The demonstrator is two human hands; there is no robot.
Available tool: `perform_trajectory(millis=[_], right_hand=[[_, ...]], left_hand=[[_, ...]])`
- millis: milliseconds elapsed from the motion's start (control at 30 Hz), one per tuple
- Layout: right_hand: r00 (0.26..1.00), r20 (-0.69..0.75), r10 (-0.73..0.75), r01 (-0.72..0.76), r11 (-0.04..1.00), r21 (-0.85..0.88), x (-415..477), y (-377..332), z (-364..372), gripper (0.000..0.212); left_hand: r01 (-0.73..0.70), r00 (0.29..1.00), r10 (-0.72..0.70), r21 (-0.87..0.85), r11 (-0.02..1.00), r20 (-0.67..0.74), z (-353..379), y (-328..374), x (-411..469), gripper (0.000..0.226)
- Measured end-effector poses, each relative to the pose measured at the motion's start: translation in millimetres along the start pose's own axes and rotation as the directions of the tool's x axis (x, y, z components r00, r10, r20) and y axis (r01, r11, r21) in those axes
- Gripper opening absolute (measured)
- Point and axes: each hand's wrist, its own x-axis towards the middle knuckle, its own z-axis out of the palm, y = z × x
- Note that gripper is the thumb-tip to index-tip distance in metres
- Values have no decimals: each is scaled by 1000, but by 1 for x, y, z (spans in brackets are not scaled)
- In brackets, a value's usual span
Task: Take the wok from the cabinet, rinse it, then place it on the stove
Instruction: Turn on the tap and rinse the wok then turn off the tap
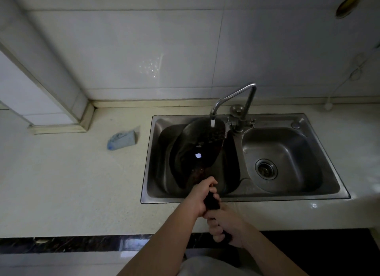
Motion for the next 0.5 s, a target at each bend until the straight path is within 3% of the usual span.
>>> perform_trajectory(millis=[167,300,500], right_hand=[[972,-189,-137,76,951,-301,-3,-9,4,6],[888,-272,-370,135,776,-616,-5,-12,-2,7],[744,-381,-549,77,637,-767,-9,-7,10,15]], left_hand=[[28,1000,-27,-85,996,14,-2,1,2,36],[20,1000,-20,-64,998,0,2,3,5,31],[37,999,-29,-244,969,39,14,7,6,44]])
